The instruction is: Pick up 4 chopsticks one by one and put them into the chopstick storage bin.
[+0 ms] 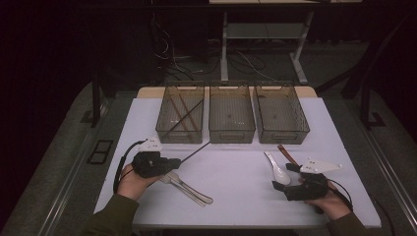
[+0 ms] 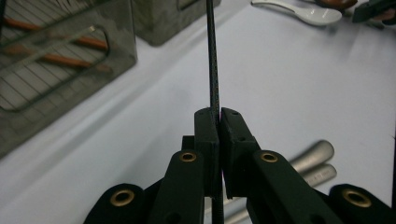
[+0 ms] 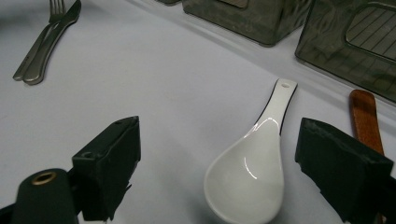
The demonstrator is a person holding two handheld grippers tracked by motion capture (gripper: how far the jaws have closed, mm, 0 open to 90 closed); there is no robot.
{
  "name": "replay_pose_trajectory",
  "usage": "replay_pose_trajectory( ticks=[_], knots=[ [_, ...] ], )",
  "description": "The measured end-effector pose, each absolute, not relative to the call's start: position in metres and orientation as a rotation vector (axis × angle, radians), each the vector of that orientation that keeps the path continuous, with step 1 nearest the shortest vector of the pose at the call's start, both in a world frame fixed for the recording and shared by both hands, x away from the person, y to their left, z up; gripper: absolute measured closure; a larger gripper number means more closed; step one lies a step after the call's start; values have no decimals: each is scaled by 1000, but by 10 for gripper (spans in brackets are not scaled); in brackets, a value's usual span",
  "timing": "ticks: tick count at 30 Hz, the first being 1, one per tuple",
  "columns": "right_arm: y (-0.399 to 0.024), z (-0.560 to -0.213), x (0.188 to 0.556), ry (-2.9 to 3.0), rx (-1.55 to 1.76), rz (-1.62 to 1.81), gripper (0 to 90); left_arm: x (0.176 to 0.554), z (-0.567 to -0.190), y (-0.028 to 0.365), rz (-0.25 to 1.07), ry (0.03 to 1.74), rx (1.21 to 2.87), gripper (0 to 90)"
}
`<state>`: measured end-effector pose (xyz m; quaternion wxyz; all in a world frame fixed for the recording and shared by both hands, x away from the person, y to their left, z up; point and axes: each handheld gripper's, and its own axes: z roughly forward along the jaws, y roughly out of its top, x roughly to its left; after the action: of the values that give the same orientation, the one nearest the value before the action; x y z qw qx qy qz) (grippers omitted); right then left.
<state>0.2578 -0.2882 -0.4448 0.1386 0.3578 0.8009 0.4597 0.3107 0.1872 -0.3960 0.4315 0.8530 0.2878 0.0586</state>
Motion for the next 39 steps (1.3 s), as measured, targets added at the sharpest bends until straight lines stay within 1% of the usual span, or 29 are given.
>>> replay_pose_trajectory(
  ticks=[16, 39],
  knots=[
    [-289, -445, 258, 2309, 1047, 1334, 141, 349, -373, 177, 217, 723, 2092, 853],
    [-290, -444, 258, 2307, 1049, 1337, 141, 427, -349, 163, 299, 816, 2038, 853]
  ],
)
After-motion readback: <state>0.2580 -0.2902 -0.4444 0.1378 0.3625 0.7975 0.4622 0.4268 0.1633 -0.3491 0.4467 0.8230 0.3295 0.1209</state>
